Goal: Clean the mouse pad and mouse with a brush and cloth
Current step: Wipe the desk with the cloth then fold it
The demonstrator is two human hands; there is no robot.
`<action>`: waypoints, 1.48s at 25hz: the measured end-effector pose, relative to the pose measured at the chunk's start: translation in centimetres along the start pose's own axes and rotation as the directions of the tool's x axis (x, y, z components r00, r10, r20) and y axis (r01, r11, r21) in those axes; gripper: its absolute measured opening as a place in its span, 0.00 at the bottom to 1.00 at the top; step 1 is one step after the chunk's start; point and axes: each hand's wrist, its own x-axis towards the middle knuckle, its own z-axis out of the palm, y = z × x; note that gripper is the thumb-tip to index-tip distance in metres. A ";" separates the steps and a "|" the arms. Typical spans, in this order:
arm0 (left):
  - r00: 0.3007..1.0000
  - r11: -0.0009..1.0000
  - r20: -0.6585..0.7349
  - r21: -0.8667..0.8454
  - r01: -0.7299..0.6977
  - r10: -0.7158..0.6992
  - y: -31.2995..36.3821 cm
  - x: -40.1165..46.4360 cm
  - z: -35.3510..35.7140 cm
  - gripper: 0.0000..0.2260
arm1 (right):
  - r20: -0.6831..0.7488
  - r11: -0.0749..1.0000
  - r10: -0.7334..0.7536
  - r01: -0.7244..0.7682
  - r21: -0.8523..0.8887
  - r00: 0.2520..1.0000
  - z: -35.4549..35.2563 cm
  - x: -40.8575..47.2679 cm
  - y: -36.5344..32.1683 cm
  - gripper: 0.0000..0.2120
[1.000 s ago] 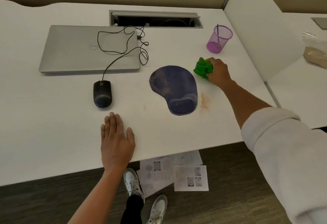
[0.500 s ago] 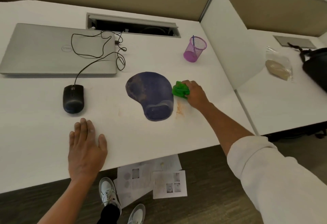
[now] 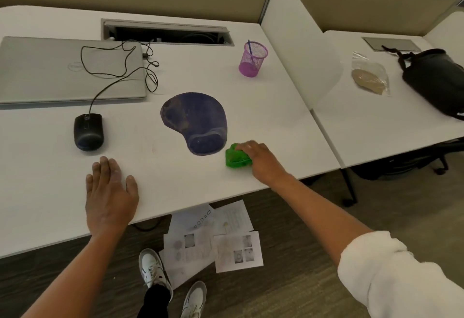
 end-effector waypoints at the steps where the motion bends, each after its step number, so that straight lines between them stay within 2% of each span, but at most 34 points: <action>1: 1.000 1.000 0.000 -0.002 0.000 0.000 0.0 -0.1 -0.1 0.29 | 0.004 1.000 -0.015 0.015 0.001 1.000 0.3 -1.9 -0.3 0.35; 7: 1.000 1.000 0.016 0.003 0.000 0.000 0.2 -0.3 -0.5 0.29 | -0.040 0.997 -0.055 0.057 0.050 0.998 1.1 -11.7 -0.7 0.28; 12: 1.000 1.000 0.029 0.008 -0.001 0.001 0.2 -0.4 -0.4 0.29 | -0.299 0.992 0.102 -0.073 0.106 0.949 0.2 -10.8 -1.0 0.34; 16: 0.999 1.000 0.041 -0.014 -0.004 0.005 0.3 -0.5 -0.7 0.29 | -0.187 0.986 0.115 -0.090 0.139 0.976 1.9 -11.2 -1.3 0.34; 19: 0.999 1.000 0.030 -0.016 -0.013 0.014 0.1 -0.4 -0.5 0.29 | -0.294 0.982 0.151 -0.108 0.155 0.944 2.4 -11.1 -1.3 0.35; 21: 0.999 1.000 0.047 -0.019 -0.018 0.018 0.0 -0.4 -0.6 0.29 | -0.275 0.980 0.164 -0.124 0.157 0.948 2.4 -11.3 -1.4 0.35; 24: 1.000 1.000 0.020 -0.016 -0.019 0.019 0.0 -0.2 -0.1 0.29 | -0.335 0.972 0.204 -0.149 0.183 0.920 2.2 -11.1 -1.1 0.34; 28: 0.998 0.999 0.045 -0.022 -0.037 0.038 -0.2 -0.2 -0.2 0.29 | -0.167 0.977 0.181 -0.157 0.147 0.969 1.9 -11.2 -1.0 0.36; 30: 0.998 0.999 0.059 -0.030 -0.021 0.023 -0.2 -0.1 -0.3 0.29 | -0.173 0.974 0.197 -0.173 0.148 0.965 1.9 -11.5 -1.4 0.36; 34: 0.996 0.996 0.058 -0.063 -0.064 0.067 1.2 -0.2 -0.6 0.29 | -0.221 0.910 0.291 -0.197 0.366 0.931 1.9 -11.8 -2.9 0.34; 36: 0.983 0.978 0.033 -0.111 -0.179 0.183 3.2 -0.5 -0.9 0.29 | -0.209 0.795 0.380 -0.202 0.573 0.901 1.2 -10.9 -4.2 0.32; 37: 0.969 0.955 0.016 -0.170 -0.242 0.248 4.6 -0.7 -1.2 0.29 | -0.166 0.689 0.446 -0.219 0.691 0.879 0.5 -10.1 -5.1 0.30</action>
